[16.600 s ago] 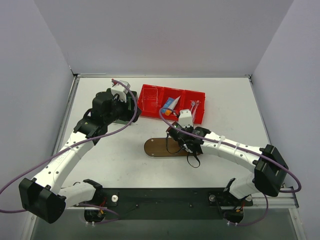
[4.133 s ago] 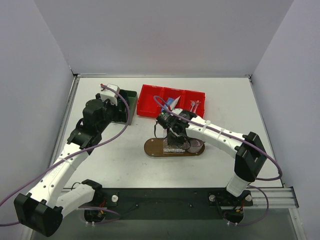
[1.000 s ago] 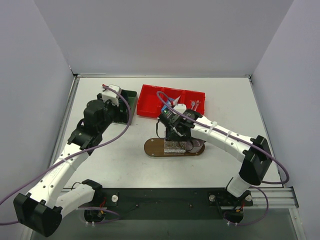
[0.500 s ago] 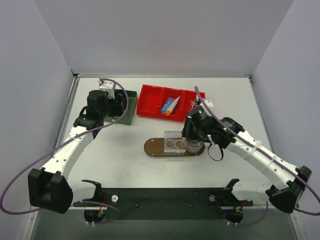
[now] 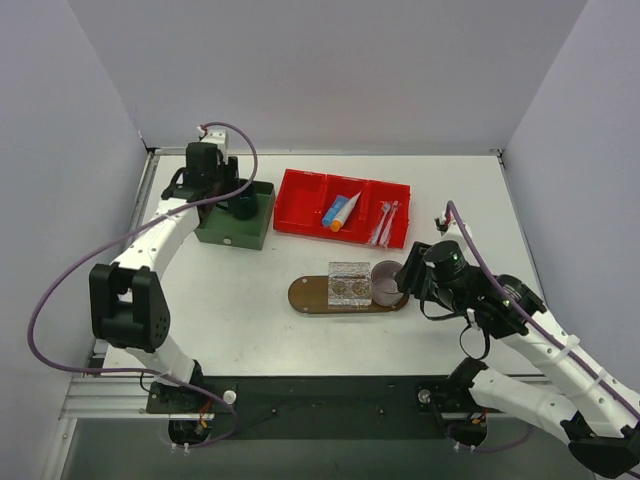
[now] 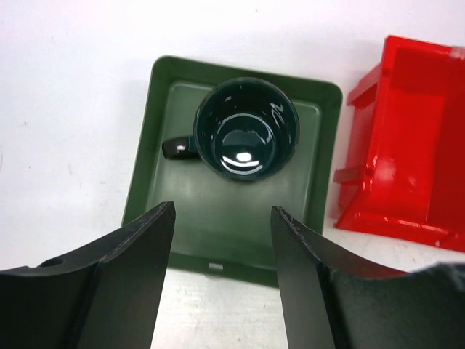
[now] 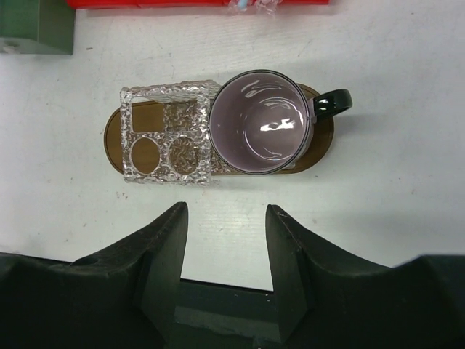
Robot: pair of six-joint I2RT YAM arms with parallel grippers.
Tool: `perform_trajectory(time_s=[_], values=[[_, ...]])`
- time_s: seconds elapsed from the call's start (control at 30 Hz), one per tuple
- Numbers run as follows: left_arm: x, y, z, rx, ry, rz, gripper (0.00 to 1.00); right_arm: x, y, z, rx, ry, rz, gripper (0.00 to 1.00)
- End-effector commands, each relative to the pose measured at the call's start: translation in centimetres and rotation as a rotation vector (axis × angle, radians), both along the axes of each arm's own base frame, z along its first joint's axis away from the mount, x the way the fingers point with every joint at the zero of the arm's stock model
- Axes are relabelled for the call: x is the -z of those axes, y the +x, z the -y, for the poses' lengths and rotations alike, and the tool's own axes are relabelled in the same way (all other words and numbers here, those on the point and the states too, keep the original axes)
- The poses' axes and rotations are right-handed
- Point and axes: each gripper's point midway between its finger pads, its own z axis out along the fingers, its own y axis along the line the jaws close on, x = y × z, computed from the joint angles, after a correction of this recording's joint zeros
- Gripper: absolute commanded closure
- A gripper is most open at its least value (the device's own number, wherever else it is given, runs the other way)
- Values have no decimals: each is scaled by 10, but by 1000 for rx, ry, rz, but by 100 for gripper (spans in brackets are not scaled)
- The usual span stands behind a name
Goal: Prepare toiletry sets of a toothbrush and toothpaste on the tray
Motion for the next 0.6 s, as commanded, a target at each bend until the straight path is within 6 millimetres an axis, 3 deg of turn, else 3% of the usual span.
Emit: perform_trajectory(time_s=[0.0,0.03,0.07,0.13,0.27,0.57], values=[[-3,27,-12,-34,67,-24,35,6,-6,20,44,-37,9,58],[-9,33,-13,-31,63,-18,35,5,-8,23,54,-31,15,58],[1,38,-10,-9,47,-43,35,7,-9,26,61,-33,11,58],[-2,48,-17,-13,33,-55,35,8,-12,29,74,-29,11,58],[19,62,-24,-1,21,-116,36,11,-14,33,88,-33,4,59],[54,67,-20,31,23,-189,38,23,-17,33,97,-43,-31,59]])
